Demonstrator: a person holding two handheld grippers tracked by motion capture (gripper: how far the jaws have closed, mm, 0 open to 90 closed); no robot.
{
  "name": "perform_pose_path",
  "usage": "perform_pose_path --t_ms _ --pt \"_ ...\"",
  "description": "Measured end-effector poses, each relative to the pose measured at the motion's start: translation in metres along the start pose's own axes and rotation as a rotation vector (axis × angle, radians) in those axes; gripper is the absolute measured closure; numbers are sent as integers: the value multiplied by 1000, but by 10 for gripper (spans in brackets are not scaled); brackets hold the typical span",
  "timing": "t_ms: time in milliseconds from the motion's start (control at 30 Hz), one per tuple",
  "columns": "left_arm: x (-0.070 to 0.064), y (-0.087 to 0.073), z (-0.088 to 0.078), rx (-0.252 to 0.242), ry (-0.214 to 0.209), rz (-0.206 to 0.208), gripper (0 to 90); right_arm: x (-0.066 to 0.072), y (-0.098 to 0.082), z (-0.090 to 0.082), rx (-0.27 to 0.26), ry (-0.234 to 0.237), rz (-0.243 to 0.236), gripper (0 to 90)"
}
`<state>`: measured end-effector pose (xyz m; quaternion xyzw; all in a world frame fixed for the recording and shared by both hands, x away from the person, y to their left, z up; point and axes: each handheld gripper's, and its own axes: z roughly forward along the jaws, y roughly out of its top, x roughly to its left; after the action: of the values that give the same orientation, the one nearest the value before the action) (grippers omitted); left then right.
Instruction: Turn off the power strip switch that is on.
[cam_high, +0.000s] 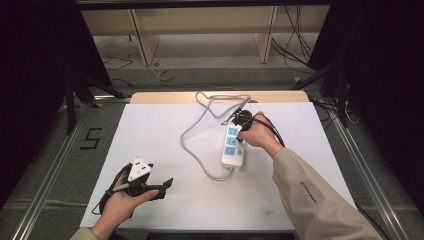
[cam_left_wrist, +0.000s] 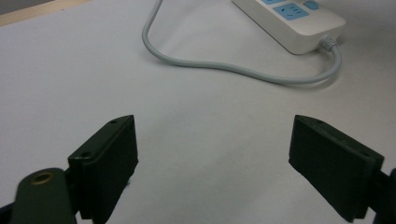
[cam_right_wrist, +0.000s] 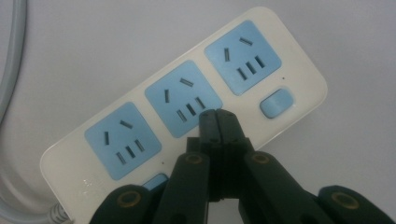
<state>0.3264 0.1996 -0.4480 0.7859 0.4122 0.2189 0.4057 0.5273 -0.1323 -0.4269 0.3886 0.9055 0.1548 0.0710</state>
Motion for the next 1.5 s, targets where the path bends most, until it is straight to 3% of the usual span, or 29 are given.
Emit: perform_pose_path --t_ms 533,933,1033,1267,1500 --pt "0 0 0 -1 0 1 151 1 3 3 34 3 -16 900" --pt "-1 0 0 -3 0 0 152 0 5 3 70 20 8 900" --pt "-1 0 0 -3 0 0 152 1 6 3 77 11 -8 900" --pt "-1 0 0 -1 0 0 152 1 7 3 79 18 12 900" --pt "-1 0 0 -4 1 -3 152 1 7 3 88 10 0 900"
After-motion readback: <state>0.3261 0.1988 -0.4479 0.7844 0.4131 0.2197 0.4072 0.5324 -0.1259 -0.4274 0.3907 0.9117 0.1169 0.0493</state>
